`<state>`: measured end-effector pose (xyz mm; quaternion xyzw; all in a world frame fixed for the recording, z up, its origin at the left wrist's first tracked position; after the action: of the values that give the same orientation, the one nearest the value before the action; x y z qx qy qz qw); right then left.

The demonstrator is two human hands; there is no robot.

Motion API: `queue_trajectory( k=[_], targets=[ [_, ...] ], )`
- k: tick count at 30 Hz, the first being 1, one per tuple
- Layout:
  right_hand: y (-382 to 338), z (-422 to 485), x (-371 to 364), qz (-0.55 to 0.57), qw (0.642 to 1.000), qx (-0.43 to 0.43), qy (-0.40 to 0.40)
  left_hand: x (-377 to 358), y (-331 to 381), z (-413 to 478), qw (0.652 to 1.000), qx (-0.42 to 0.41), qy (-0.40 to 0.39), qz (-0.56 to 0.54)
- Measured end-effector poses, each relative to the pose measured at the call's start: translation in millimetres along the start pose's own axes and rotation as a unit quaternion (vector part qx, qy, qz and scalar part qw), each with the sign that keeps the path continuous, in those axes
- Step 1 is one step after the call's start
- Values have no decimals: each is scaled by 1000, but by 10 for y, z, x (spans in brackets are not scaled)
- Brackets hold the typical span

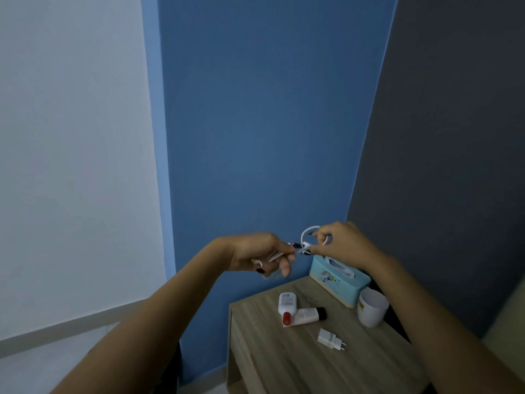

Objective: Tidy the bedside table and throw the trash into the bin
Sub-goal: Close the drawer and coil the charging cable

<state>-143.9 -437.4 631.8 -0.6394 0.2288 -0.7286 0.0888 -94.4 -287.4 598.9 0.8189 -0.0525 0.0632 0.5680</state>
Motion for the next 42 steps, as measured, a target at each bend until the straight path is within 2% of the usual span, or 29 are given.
queue_trajectory(
  k=[4, 7, 8, 10, 12, 14, 19, 23, 26, 29, 34, 37, 39, 42],
  targets=[
    [-130, 9, 178, -30, 999, 11, 40, -5, -63, 61, 993, 50, 13, 104],
    [-267, -58, 266, -68, 993, 29, 94, 84, -51, 99, 983, 63, 89, 150],
    [-312, -91, 284, -72, 990, 36, 118, 107, -38, 114, 983, 50, 119, 129],
    [-383, -155, 288, -82, 982, 47, 163, 140, -4, 136, 986, -15, 164, 21],
    [-475, -245, 253, -94, 969, 75, 214, 167, 26, 156, 974, -87, 174, -114],
    [-600, -352, 192, -107, 953, 115, 260, 193, 33, 214, 956, -131, 170, -199],
    [-750, -448, -65, -121, 925, 179, 313, 299, 23, 282, 898, -162, 270, -306],
    [-726, -523, -110, -103, 912, 192, 347, 267, 142, 307, 889, -175, 256, -336],
    [-583, -573, -52, 33, 917, 167, 361, 239, 208, 313, 896, -177, 259, -315],
    [-431, -517, -43, 232, 911, 138, 311, 274, 183, 320, 903, -168, 277, -282],
    [-215, -469, 44, 405, 861, 93, 294, 277, 129, 369, 917, -164, 270, -242],
    [-196, -406, 3, 517, 809, 109, 256, 297, 136, 350, 912, -166, 290, -236],
    [-163, -394, -11, 550, 792, 101, 245, 341, 110, 327, 908, -166, 302, -237],
    [-93, -410, 13, 528, 809, 86, 242, 406, 29, 294, 899, -164, 299, -274]
  ],
)
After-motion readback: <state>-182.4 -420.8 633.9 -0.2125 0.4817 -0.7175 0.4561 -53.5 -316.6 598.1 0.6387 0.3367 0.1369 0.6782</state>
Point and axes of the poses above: each hand's wrist, its own z-axis towards the middle knuckle, its own x-axis out of the back of the hand, y = z × x, the point moved 8 cm from there along z, towards the middle knuckle, and after that the axes turned 13 degrees about -y, right-handed, at the moved point
